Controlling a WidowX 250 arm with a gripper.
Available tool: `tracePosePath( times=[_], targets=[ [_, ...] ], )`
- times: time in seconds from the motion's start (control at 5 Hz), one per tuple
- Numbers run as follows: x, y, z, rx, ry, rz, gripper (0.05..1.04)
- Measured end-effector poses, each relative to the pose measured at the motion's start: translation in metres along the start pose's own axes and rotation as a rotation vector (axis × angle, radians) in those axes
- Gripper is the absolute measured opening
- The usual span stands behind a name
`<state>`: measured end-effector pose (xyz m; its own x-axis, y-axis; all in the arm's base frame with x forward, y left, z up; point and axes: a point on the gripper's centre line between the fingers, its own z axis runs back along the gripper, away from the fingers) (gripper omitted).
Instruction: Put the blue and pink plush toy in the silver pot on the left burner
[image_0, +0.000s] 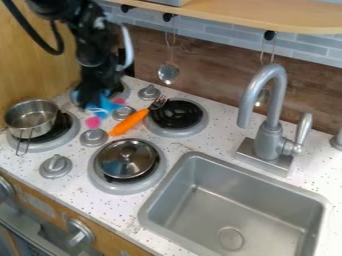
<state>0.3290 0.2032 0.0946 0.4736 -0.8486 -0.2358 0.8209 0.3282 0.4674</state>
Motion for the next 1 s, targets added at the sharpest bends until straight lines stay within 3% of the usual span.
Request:
tracePosePath(
  times=[0.4,0.6,0.8,1.0],
  targets=[
    [-0.064,0.0,-0.023,-0.076,0.137,0.068,0.22],
    [-0.095,-0.001,-0.025,-0.104,0.176,0.102,0.22],
    [-0.111,0.002,-0.023,-0.098,0.181,0.105,0.22],
    [-0.124,-0.004,-0.039,-0.137,0.189,0.121,0.22]
  ],
)
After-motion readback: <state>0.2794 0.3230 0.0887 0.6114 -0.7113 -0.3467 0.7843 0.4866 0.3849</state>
